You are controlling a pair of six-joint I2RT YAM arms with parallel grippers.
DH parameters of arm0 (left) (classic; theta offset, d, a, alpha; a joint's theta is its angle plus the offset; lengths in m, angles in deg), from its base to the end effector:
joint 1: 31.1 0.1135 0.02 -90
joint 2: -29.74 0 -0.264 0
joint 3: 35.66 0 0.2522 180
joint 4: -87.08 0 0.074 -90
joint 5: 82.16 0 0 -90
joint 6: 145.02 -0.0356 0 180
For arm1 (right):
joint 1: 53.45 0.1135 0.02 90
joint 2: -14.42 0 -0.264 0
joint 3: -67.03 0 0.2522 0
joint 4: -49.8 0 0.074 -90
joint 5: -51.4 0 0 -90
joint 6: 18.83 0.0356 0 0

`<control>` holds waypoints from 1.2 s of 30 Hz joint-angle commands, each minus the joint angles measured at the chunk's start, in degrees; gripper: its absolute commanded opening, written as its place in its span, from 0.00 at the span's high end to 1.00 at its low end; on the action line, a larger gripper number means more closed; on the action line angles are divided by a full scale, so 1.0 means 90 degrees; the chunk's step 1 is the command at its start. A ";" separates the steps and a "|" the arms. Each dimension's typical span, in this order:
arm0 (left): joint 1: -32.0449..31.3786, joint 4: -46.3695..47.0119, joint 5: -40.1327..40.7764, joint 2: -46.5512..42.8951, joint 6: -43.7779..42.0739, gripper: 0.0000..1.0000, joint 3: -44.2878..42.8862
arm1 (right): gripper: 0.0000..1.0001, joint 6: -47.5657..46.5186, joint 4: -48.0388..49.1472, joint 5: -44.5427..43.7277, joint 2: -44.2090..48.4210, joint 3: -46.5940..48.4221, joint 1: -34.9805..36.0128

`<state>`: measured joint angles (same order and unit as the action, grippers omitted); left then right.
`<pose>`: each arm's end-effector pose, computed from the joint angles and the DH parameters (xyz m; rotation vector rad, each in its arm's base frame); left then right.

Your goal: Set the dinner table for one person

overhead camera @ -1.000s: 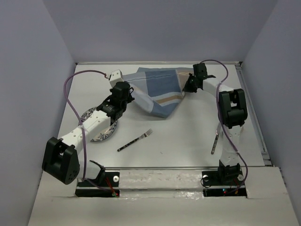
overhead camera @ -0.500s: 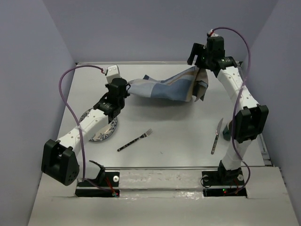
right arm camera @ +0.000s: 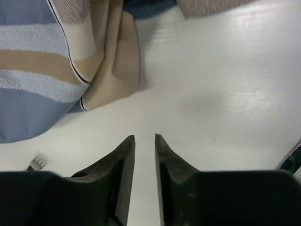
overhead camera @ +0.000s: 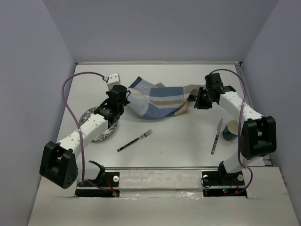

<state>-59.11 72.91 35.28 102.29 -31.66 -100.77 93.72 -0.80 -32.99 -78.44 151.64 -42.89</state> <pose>0.2629 -0.1213 0.2938 -0.2354 1.8916 -0.1401 0.3330 0.0656 0.2473 0.2388 2.6176 0.3322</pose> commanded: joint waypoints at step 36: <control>0.0026 0.0318 0.0300 0.0337 -0.0632 1.00 -0.0808 | 0.13 -0.0992 -0.1796 -0.1913 0.0531 0.0509 0.0457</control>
<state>-59.09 74.81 35.11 106.91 -35.62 -106.02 87.05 -7.55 -47.26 -76.51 164.27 -40.57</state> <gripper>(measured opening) 0.015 0.654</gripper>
